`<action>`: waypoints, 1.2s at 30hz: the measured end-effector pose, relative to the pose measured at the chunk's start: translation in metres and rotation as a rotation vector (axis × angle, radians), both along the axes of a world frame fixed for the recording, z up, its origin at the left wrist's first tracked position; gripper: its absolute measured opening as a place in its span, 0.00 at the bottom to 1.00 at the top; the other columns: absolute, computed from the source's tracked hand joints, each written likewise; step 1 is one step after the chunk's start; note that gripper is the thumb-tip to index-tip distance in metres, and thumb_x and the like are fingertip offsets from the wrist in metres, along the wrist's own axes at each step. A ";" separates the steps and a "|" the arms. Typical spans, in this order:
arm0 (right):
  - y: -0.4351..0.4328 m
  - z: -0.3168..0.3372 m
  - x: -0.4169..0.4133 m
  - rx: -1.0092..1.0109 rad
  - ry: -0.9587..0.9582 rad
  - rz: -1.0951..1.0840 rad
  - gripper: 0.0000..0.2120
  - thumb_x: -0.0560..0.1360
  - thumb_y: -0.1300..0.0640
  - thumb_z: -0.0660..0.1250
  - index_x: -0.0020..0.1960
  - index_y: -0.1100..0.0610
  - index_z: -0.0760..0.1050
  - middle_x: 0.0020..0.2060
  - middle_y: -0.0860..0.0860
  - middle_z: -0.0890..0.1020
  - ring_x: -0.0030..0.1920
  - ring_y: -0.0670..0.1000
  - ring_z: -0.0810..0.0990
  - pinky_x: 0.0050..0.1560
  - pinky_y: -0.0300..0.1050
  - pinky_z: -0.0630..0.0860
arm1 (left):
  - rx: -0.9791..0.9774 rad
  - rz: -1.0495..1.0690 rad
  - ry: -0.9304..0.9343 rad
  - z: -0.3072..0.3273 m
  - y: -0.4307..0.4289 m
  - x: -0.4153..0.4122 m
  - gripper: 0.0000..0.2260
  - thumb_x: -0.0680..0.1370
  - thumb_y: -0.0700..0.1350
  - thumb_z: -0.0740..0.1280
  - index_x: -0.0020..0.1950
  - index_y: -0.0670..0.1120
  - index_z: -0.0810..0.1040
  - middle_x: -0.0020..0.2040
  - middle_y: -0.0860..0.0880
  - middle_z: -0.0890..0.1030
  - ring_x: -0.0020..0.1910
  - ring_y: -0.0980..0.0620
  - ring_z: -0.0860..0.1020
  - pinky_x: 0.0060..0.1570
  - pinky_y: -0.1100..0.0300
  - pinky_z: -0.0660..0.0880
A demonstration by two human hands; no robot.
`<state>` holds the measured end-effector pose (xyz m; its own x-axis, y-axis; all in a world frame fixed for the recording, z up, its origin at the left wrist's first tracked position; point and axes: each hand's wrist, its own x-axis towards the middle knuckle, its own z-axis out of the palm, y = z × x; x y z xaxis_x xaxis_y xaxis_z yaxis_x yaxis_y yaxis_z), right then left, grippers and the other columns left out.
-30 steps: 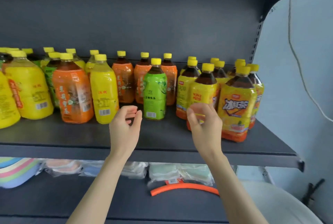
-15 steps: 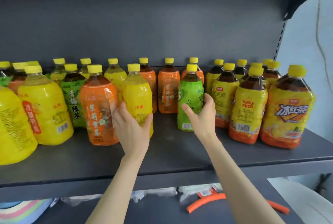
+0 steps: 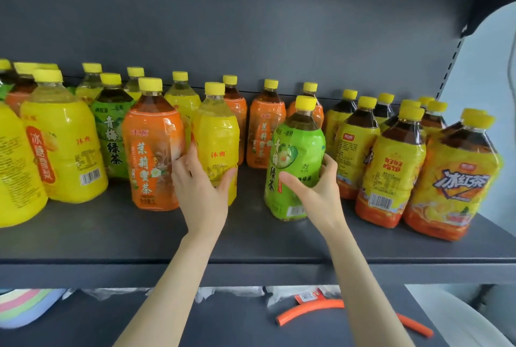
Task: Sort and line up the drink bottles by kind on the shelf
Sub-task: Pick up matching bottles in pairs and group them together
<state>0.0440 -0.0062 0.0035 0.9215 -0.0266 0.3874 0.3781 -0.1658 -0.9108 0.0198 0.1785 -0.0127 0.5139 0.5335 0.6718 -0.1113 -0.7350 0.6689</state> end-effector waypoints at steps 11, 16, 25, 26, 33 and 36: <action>0.021 0.002 -0.031 0.251 -0.020 0.083 0.33 0.65 0.43 0.74 0.66 0.48 0.67 0.56 0.45 0.80 0.56 0.46 0.81 0.59 0.55 0.78 | -0.147 -0.327 0.015 -0.010 -0.012 -0.057 0.19 0.78 0.51 0.64 0.65 0.44 0.70 0.61 0.50 0.71 0.60 0.53 0.71 0.60 0.53 0.72; 0.030 0.001 -0.066 0.370 -0.019 0.224 0.28 0.68 0.41 0.69 0.64 0.49 0.72 0.56 0.48 0.82 0.57 0.50 0.81 0.57 0.54 0.78 | -0.414 -0.606 0.029 0.002 -0.016 -0.092 0.17 0.75 0.58 0.58 0.62 0.55 0.72 0.58 0.59 0.76 0.57 0.67 0.73 0.52 0.73 0.69; 0.111 0.010 -0.133 0.453 0.034 0.501 0.23 0.73 0.44 0.65 0.63 0.56 0.73 0.56 0.55 0.82 0.57 0.57 0.81 0.58 0.56 0.78 | -0.509 -0.794 0.000 0.012 0.035 -0.159 0.29 0.71 0.64 0.59 0.71 0.57 0.62 0.59 0.64 0.78 0.58 0.62 0.77 0.54 0.57 0.77; 0.125 0.010 -0.141 0.448 0.030 0.523 0.25 0.72 0.43 0.66 0.64 0.56 0.73 0.57 0.55 0.82 0.58 0.56 0.81 0.58 0.54 0.78 | -0.496 -0.764 -0.023 0.011 0.047 -0.167 0.29 0.72 0.64 0.59 0.71 0.57 0.62 0.60 0.64 0.77 0.59 0.62 0.76 0.56 0.59 0.76; 0.252 0.001 -0.206 0.400 0.108 0.632 0.30 0.69 0.39 0.65 0.66 0.53 0.71 0.58 0.53 0.82 0.58 0.54 0.81 0.62 0.59 0.75 | -0.407 -0.602 -0.034 -0.003 0.168 -0.243 0.27 0.75 0.64 0.55 0.71 0.56 0.62 0.62 0.62 0.76 0.62 0.61 0.74 0.60 0.58 0.73; 0.311 -0.003 -0.237 0.344 0.130 0.666 0.31 0.67 0.37 0.67 0.65 0.52 0.72 0.57 0.52 0.83 0.57 0.53 0.82 0.61 0.57 0.75 | -0.425 -0.566 -0.036 -0.009 0.226 -0.279 0.20 0.76 0.60 0.55 0.68 0.59 0.64 0.59 0.63 0.77 0.59 0.62 0.76 0.58 0.57 0.75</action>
